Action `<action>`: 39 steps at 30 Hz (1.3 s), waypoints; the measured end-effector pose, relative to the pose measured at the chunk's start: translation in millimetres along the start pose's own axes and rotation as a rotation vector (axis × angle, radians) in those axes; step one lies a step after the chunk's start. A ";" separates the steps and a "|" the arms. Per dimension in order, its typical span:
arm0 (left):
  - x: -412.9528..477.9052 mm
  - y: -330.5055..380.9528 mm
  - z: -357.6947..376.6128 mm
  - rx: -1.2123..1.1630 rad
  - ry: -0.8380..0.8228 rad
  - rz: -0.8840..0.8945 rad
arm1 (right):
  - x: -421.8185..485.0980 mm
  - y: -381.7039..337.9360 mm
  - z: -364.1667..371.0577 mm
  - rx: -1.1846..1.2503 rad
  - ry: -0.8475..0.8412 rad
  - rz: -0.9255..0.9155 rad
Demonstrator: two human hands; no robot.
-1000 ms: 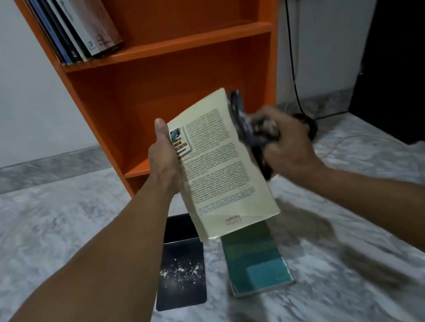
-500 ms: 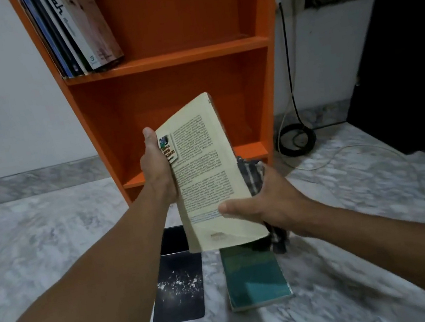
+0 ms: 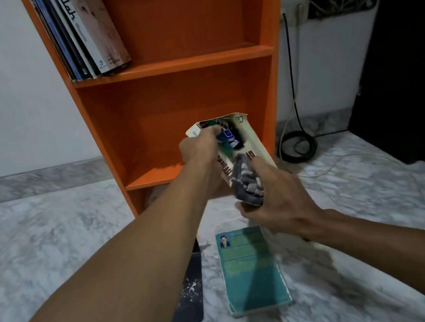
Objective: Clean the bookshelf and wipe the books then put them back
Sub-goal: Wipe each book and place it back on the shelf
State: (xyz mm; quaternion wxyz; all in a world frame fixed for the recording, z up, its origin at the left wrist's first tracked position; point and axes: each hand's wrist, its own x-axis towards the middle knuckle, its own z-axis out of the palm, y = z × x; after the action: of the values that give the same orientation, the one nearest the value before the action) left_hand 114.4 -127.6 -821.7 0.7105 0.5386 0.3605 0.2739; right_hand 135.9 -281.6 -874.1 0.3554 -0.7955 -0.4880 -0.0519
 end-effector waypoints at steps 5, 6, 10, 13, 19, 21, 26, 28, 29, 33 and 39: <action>9.2 -9.4 -25.0 0.015 -0.158 0.018 | 9.3 -3.3 -38.8 0.219 -0.361 0.141; 10.7 -9.8 -29.1 0.004 -0.188 0.010 | 22.2 -1.1 -50.7 0.183 -0.187 0.134; 15.5 -12.1 -41.7 -0.101 -0.423 -0.130 | 81.3 -12.4 -88.0 -0.069 0.440 -0.062; 9.0 -7.5 -41.4 -0.141 -0.511 -0.183 | 65.2 -3.2 -36.2 -0.155 0.157 -0.136; 15.5 -6.8 -58.0 -0.072 -0.378 -0.034 | -72.0 14.1 25.7 -0.476 -0.687 -0.540; 19.9 -8.6 -62.7 -0.021 -0.324 0.016 | -62.0 5.1 6.1 -0.299 -0.653 -0.350; 24.8 -15.0 -63.1 0.051 -0.283 0.112 | 36.0 -26.7 -44.9 -0.160 0.177 -0.290; 24.5 -15.1 -58.7 0.015 -0.312 0.096 | 61.2 -32.3 -38.6 -0.275 0.250 -0.200; 23.6 -14.4 -56.1 -0.010 -0.322 0.086 | 60.6 -28.7 -25.8 -0.331 0.226 -0.184; 26.2 -13.0 -56.3 -0.120 -0.284 0.056 | -21.5 -1.6 49.4 -0.535 -0.073 -0.487; 51.8 -31.3 -81.5 -0.151 -0.201 0.055 | -69.1 31.4 70.6 -0.258 -0.995 -0.169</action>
State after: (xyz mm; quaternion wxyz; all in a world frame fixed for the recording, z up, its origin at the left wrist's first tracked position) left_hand 79.1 -49.5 -876.1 0.7740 0.5180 0.2510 0.2641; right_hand 107.0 -297.7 -972.3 -0.0259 -0.7190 -0.6502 0.2443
